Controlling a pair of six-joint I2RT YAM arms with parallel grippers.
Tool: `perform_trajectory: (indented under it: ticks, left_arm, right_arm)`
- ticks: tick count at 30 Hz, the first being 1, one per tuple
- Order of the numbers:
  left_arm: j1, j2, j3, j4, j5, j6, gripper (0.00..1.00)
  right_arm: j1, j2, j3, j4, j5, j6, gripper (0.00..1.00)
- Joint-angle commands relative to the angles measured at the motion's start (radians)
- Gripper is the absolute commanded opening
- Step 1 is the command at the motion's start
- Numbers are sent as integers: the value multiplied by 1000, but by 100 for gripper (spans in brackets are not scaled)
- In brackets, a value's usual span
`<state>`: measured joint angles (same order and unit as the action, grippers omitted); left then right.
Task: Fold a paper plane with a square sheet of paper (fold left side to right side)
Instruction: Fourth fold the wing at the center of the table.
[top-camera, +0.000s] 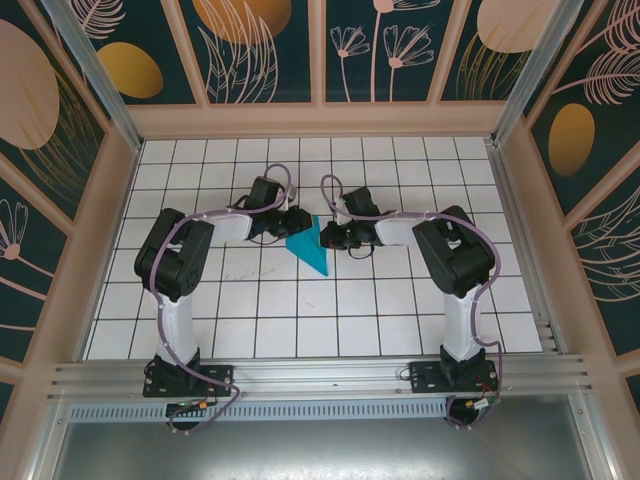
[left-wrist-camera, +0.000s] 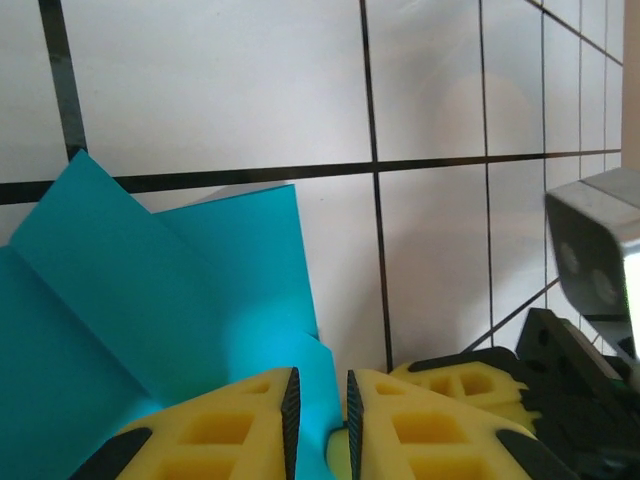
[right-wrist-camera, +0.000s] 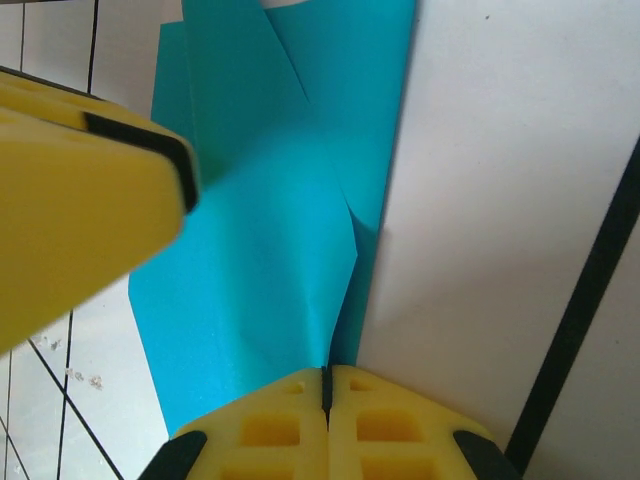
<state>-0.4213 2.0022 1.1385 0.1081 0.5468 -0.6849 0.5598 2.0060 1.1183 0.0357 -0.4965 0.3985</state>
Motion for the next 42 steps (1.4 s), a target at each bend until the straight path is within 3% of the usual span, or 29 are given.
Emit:
perform_trajectory:
  ticks: [1,22,32,35,37,42]
  left_arm:
    - [-5,32,36,14,45,-5,24]
    - [-5,67,-72,-51,-80,58,24]
    - [-5,67,-98,-32,-89,50,24]
    - [-5,66,-99,-30,-87,50,24]
    - [-5,64,-98,-30,-89,50,24]
    - [-5,63,-98,-33,-90,50,24]
  right_arm:
    - [18,55,15,-80,45,-22,0]
    - [26,45,56,-116,65,-49,0]
    - [-6,-167,27,-132,102,-51,34]
    - [-4,-232,-39,-102,35,-25,34]
    - [4,-254,-94,-49,-47,9,28]
    - [42,-228,-161,59,-181,76,21]
